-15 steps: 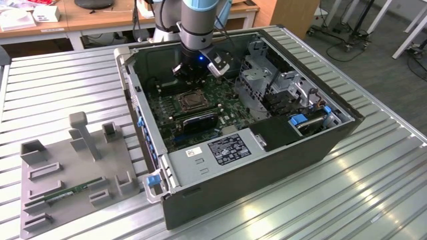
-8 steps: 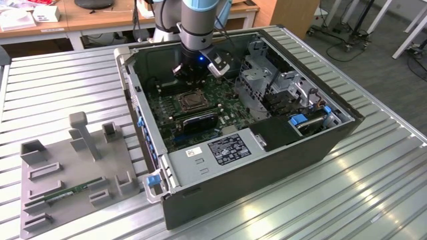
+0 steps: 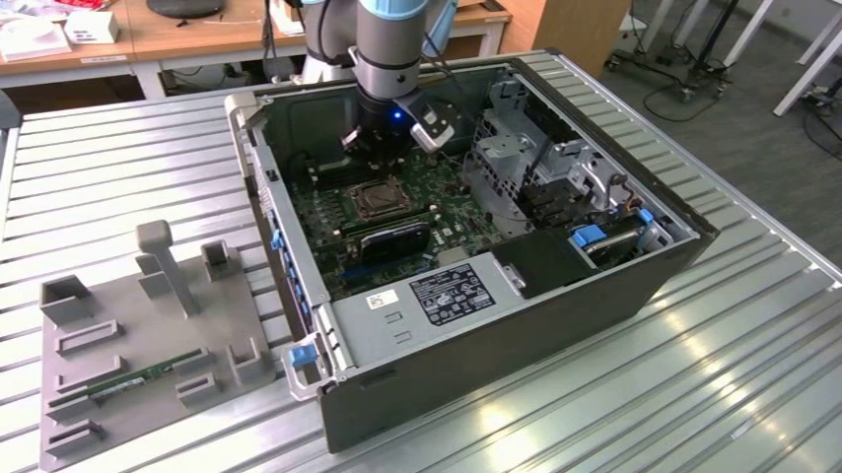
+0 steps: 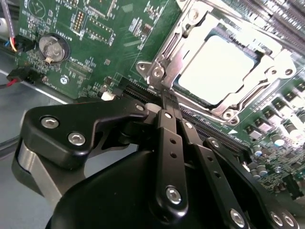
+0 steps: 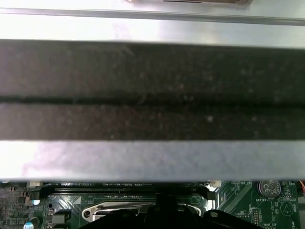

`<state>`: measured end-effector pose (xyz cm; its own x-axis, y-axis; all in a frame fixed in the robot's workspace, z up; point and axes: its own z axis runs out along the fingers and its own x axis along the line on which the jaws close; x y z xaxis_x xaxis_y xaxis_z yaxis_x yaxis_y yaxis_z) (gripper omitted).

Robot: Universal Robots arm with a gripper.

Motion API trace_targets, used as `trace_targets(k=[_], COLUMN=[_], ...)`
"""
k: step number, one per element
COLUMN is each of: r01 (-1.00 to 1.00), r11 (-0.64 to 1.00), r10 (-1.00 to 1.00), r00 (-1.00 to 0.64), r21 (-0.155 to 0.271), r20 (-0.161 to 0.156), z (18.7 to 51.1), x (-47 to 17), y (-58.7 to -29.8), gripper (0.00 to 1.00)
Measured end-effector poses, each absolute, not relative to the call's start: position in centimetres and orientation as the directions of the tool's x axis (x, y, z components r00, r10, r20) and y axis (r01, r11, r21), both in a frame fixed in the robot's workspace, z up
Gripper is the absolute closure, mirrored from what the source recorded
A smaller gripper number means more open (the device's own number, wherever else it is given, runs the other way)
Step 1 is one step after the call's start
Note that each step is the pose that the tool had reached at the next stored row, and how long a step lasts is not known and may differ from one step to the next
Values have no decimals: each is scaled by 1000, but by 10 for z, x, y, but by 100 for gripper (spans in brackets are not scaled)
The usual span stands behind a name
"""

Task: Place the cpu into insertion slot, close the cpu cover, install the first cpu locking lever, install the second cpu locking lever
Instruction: 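Install the first cpu locking lever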

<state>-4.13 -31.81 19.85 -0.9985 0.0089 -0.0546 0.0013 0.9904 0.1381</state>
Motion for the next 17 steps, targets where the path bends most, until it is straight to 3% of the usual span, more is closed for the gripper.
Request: trace_targets(k=[10,17], r01=[1,1], r11=[992,988], r10=[8,9], r00=[-998,-998], r21=[129,151], r20=[-55,-54], z=[198,199], x=[-41,-41], y=[-318,-318], gripper=[89,89])
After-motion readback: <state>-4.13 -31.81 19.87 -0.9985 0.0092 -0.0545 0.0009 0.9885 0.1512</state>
